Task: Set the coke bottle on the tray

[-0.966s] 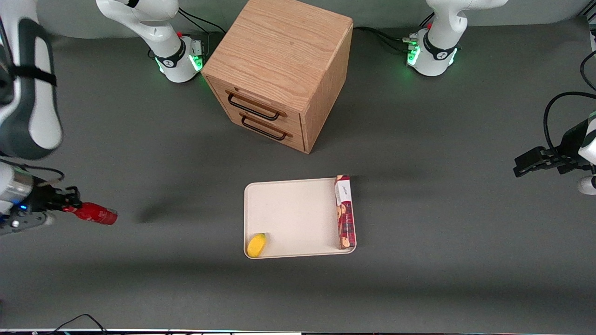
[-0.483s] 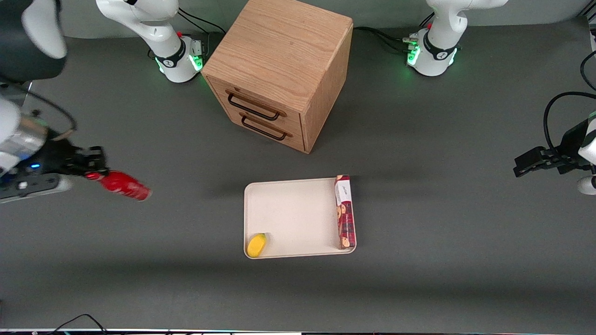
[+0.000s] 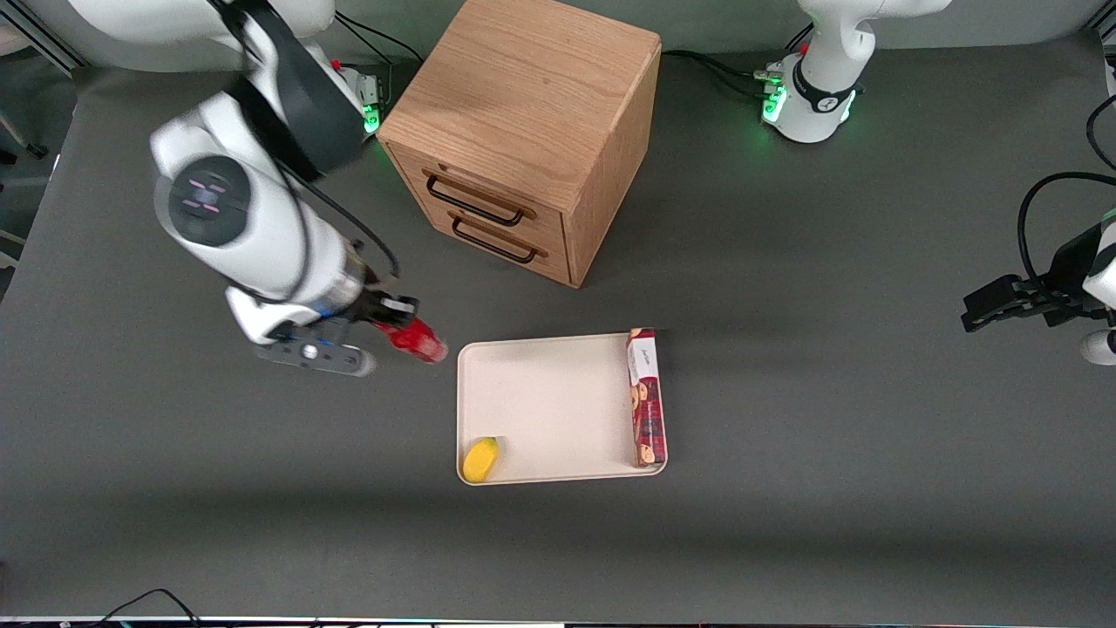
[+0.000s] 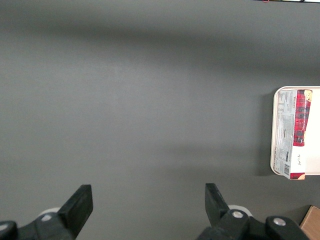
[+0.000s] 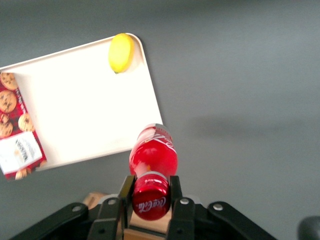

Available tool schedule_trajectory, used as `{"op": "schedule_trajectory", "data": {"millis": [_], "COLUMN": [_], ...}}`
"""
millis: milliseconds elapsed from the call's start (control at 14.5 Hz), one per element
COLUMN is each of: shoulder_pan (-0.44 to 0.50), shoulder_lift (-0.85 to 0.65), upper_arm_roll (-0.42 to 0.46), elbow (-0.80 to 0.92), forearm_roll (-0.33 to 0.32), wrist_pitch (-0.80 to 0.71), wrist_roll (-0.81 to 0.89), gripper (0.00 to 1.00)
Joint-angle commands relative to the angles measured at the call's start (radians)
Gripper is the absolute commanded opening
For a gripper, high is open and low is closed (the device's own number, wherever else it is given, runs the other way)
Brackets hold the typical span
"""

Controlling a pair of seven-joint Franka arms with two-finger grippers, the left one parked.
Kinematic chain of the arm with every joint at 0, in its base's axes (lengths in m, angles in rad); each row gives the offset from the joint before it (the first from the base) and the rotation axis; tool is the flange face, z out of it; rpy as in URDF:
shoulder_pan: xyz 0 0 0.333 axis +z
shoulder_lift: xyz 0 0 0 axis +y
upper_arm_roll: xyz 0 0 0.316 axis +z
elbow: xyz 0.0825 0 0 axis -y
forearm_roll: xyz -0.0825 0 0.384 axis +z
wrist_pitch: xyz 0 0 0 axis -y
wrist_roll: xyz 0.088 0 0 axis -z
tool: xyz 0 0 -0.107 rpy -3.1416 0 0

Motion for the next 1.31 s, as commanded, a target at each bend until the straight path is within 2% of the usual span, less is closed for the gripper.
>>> {"op": "schedule_trajectory", "data": {"millis": [0,276,345,414,483,552,828,1034,1103,1241], "shoulder_pan": [-0.012,0.003,0.003,0.003,0.003,0.003,-0.008,-0.025,-0.038,-0.080], "shoulder_lift": [0.049,0.165,0.186,0.192,0.192,0.192,0.096,-0.053,-0.105,-0.217], "upper_arm_roll": [0.029,0.073,0.082,0.085,0.086,0.086,0.101,0.101,0.096,0.048], "elbow": [-0.090,-0.097,-0.100,-0.098,-0.097,-0.091,-0.040,0.043,0.055,0.054], "forearm_roll": [-0.044,-0.193,-0.210,-0.218,-0.218,-0.216,-0.216,-0.203,-0.183,-0.087], "wrist_pitch": [0.146,0.214,0.222,0.222,0.222,0.220,0.132,-0.063,-0.127,-0.259], "wrist_roll": [0.118,0.263,0.291,0.296,0.294,0.290,0.250,0.056,-0.012,-0.197], "gripper": [0.13,0.13,0.14,0.23,0.69,1.00,1.00,1.00,1.00,1.00]}}
